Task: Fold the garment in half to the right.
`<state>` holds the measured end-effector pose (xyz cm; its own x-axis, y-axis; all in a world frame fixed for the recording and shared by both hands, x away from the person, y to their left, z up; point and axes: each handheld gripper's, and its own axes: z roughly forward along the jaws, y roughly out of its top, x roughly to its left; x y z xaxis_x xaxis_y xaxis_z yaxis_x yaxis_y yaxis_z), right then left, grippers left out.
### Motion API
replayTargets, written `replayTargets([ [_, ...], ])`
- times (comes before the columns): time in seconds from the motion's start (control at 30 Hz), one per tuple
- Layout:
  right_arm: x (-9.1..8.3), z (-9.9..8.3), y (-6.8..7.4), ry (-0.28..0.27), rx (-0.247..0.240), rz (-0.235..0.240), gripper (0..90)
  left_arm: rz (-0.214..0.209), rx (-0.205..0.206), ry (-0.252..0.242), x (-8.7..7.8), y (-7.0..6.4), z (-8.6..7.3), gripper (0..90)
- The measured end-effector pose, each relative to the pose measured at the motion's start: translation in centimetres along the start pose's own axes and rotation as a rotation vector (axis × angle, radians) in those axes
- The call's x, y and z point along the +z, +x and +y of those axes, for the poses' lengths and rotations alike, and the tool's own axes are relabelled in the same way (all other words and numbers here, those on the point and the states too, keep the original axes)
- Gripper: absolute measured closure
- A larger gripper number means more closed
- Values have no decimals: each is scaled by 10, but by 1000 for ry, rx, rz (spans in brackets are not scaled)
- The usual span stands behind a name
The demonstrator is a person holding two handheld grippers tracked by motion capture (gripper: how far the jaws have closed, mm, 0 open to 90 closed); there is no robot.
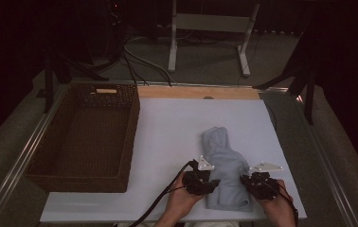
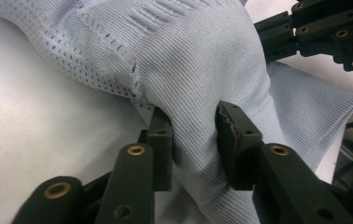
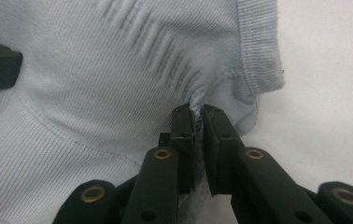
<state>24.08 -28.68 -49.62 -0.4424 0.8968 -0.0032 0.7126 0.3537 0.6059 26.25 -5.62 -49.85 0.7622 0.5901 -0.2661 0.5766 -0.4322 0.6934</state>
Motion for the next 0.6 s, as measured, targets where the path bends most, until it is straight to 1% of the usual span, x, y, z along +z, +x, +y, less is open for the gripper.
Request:
replayTargets([
  [0.1,2,2,-1,4,2,4,842,16,11,0,0,-1,2,732],
  [0.17,3,4,-1,4,0,5,844,23,11,-5,0,0,3,732],
  [0.3,6,8,-1,5,-6,1,845,33,-2,-10,0,3,4,732],
  [0.4,12,16,-1,3,-17,-3,845,44,-9,-13,-1,6,6,732],
  [0.53,18,23,0,1,-20,-2,846,69,-18,-19,-2,12,8,732],
  [0.57,22,28,1,-2,-22,1,847,80,-24,-24,-3,14,8,732],
  [0.6,22,28,1,-2,-22,1,847,83,-25,-24,-4,15,9,732],
])
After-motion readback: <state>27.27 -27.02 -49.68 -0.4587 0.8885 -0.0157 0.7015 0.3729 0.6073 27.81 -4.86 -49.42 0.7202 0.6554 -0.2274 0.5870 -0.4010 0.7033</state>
